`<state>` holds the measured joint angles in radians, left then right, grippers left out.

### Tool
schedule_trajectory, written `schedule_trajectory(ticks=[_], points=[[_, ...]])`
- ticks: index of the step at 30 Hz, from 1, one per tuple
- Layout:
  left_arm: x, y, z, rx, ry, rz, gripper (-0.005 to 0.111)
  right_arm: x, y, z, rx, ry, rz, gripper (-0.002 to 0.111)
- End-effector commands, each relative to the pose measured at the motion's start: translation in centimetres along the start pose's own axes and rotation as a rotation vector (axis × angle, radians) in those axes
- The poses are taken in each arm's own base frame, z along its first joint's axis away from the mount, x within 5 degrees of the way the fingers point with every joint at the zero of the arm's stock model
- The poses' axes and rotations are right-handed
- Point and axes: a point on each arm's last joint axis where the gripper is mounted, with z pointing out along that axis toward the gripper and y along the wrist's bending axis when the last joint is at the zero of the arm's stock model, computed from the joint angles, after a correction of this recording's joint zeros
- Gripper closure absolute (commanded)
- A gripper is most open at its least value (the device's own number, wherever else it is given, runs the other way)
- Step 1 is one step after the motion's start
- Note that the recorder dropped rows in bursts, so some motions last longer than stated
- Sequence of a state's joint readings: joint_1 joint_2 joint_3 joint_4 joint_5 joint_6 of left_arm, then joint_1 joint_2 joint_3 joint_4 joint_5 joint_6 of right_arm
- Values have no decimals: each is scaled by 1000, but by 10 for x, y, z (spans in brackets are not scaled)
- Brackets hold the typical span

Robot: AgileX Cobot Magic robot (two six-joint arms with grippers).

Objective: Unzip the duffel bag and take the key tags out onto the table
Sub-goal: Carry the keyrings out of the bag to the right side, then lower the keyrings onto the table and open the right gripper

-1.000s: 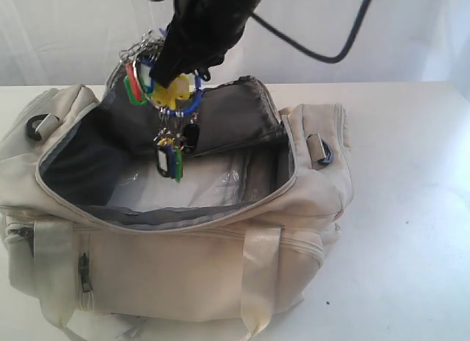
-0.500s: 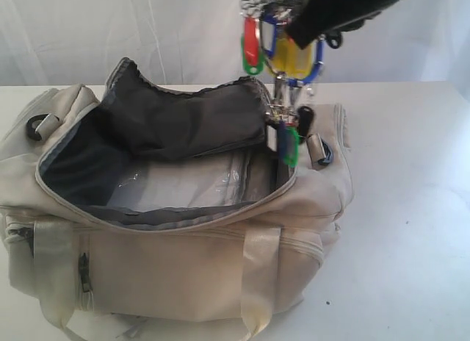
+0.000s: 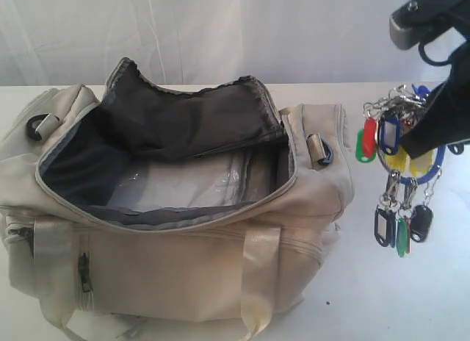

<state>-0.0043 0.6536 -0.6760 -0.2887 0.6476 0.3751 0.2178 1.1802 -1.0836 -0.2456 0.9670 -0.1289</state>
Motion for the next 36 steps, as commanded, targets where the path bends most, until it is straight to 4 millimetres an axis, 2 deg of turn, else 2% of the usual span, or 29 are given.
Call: schedule_trajectory(ticks=[1, 6, 12, 21, 23, 25, 32, 36], points=[[1, -2, 0, 14, 1, -18, 107, 14, -6, 25, 25, 47, 68, 108], [1, -2, 0, 14, 1, -18, 107, 25, -7, 64, 0, 143, 121, 108], [1, -2, 0, 14, 1, -18, 107, 33, 2, 116, -75, 261, 159, 108], [1, -2, 0, 14, 1, -18, 107, 40, 15, 164, -139, 365, 179, 108], [1, -2, 0, 14, 1, -18, 107, 40, 16, 170, -141, 363, 180, 108], [1, -2, 0, 14, 1, -18, 107, 40, 16, 171, -136, 359, 201, 103], [1, -2, 0, 14, 1, -18, 107, 38, 13, 163, -128, 337, 206, 53], [1, -2, 0, 14, 1, -18, 107, 35, 9, 144, -114, 310, 230, 49]])
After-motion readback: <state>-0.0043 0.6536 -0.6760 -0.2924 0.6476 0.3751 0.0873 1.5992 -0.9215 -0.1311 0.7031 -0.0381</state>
